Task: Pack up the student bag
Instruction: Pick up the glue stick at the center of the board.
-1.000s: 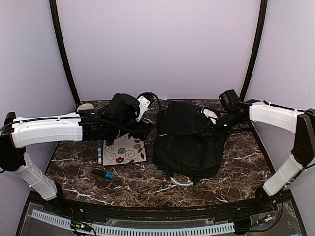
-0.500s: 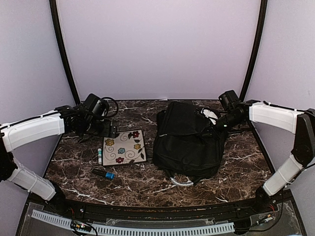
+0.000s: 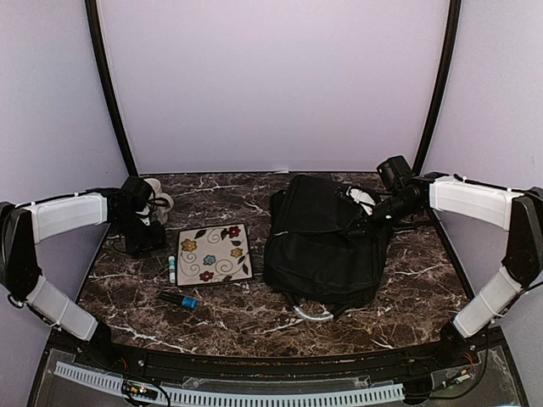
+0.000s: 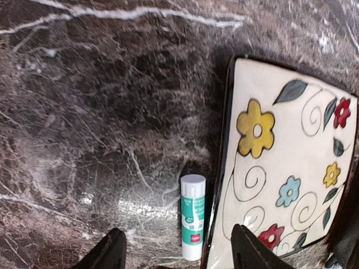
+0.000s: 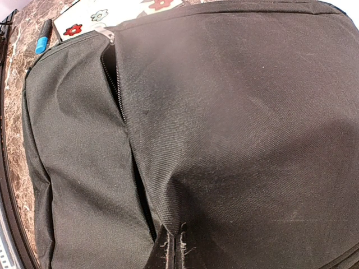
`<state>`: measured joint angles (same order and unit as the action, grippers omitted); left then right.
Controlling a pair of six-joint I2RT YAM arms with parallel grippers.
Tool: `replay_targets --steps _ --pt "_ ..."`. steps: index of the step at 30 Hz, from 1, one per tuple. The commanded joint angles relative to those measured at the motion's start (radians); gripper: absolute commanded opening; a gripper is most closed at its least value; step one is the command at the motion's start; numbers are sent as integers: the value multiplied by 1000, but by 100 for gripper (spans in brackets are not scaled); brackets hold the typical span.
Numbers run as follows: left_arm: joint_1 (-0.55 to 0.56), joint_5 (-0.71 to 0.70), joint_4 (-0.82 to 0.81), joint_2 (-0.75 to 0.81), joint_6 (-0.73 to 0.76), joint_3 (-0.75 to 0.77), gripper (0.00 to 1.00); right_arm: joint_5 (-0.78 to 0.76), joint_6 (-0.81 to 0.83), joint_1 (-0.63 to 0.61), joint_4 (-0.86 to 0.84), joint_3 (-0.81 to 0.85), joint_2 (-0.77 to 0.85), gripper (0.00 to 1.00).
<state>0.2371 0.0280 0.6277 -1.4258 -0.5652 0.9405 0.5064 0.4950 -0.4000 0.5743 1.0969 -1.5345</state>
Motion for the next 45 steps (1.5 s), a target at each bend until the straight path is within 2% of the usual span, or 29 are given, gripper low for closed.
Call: replay_targets --steps 1,17,27,36,39,45 --pt "-7 93 11 -19 3 -21 60 -5 10 3 -29 -13 -5 0" --pt "-8 100 -34 -127 33 -36 45 -11 17 2 -22 -14 -16 0" --pt "-7 27 40 -194 78 15 43 -8 17 3 -22 -14 -19 0" --pt "-13 -55 112 -152 93 24 42 -11 18 3 -21 -13 -20 0" --pt "-21 -27 118 -140 84 8 42 -8 18 3 -19 -12 -23 0" --pt "-24 115 66 -118 27 -43 41 -5 19 2 -18 -11 -23 0"
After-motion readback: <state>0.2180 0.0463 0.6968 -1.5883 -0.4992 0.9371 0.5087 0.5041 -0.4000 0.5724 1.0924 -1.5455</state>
